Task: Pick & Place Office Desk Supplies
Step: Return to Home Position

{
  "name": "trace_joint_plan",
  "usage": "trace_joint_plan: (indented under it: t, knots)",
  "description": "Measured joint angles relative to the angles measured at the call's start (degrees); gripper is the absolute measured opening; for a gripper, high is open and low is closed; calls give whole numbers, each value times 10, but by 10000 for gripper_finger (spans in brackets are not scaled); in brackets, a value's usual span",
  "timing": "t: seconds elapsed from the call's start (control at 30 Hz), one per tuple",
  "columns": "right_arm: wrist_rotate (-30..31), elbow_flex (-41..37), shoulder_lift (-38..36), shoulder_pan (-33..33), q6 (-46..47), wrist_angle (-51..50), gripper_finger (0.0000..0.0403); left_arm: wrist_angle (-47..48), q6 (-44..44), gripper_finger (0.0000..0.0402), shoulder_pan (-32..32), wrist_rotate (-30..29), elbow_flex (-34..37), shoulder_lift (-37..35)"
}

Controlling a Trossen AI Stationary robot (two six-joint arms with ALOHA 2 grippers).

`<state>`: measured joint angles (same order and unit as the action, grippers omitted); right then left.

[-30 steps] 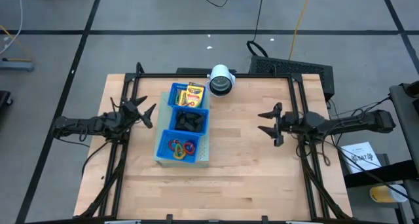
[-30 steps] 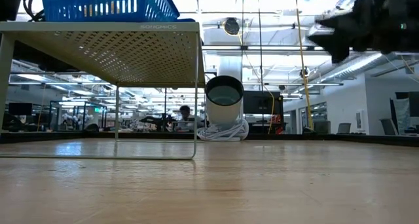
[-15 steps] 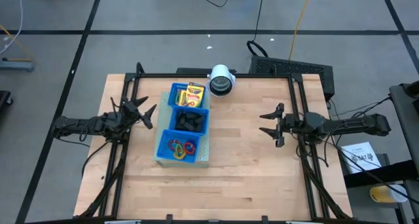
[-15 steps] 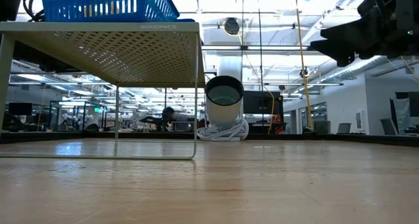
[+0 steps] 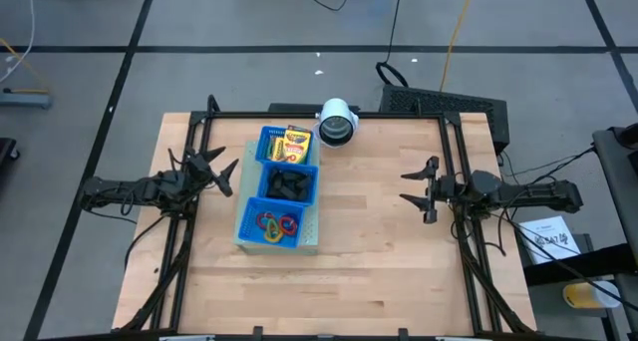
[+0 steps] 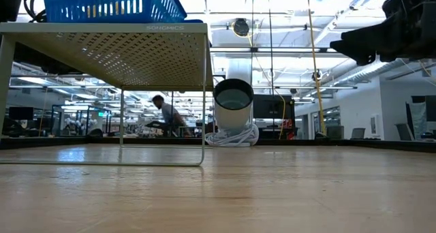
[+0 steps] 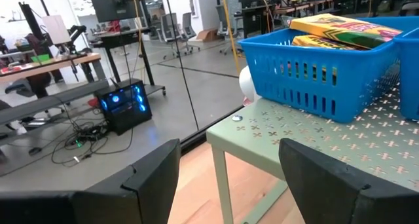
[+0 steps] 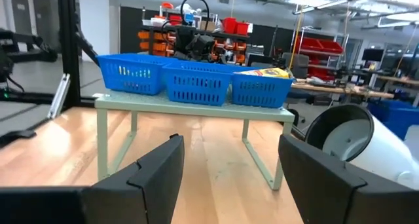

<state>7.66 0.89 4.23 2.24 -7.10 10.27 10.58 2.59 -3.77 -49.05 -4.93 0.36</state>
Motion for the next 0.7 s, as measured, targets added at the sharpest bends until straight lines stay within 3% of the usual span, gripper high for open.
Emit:
trace_joint_plan:
  t: [0.7]
  knots:
    - [-2,0,2,0,-26,1,238,-1,1,269,0,0,0,0]
